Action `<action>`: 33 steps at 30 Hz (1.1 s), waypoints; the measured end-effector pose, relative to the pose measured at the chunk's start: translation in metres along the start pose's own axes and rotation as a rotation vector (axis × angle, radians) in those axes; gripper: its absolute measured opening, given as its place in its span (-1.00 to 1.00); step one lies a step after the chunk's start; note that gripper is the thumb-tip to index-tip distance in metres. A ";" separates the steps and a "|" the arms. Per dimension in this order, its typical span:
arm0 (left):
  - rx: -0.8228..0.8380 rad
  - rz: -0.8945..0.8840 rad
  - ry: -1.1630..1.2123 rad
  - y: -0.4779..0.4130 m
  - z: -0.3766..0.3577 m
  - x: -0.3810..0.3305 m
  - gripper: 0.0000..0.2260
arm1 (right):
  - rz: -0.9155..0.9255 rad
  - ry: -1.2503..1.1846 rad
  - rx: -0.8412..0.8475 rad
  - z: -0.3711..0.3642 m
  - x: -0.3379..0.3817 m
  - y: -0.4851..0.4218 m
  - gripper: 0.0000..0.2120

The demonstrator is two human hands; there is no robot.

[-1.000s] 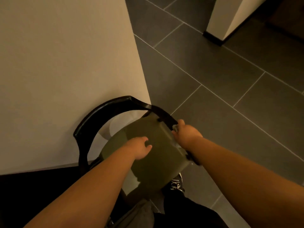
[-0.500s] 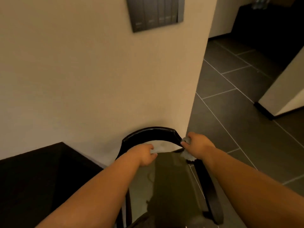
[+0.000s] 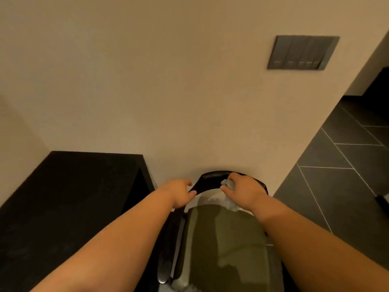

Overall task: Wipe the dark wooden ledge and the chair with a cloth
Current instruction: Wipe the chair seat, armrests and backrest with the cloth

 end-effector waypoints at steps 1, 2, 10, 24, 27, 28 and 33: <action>-0.009 0.021 0.006 0.008 0.003 0.015 -0.44 | 0.015 0.003 -0.004 -0.001 0.011 0.003 -0.54; -0.019 0.040 0.012 0.017 0.007 0.031 -0.42 | 0.027 0.008 -0.011 0.000 0.022 0.007 -0.54; -0.074 0.081 0.096 0.094 0.024 0.129 -0.41 | 0.101 -0.011 -0.100 -0.003 0.107 0.033 -0.61; -0.162 0.232 0.162 0.261 0.011 0.213 -0.44 | 0.435 0.152 -0.041 -0.013 0.252 0.100 -0.59; -0.203 0.275 0.190 0.297 0.001 0.219 -0.45 | 0.484 0.139 -0.035 -0.011 0.267 0.124 -0.59; -0.204 0.288 0.201 0.306 -0.003 0.222 -0.45 | 0.493 0.140 -0.032 -0.012 0.271 0.130 -0.60; -0.199 0.346 0.275 0.362 -0.049 0.222 -0.44 | 0.580 0.129 -0.029 -0.024 0.282 0.186 -0.60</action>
Point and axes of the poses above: each hand's wrist, its own y-axis away from the middle knuckle, its own z-axis out of the back of the hand, x = y × z, the point moved 7 cm from there along -y, towards the middle knuckle, and after that the axes turned 7 degrees about z, right-handed, at the moved point
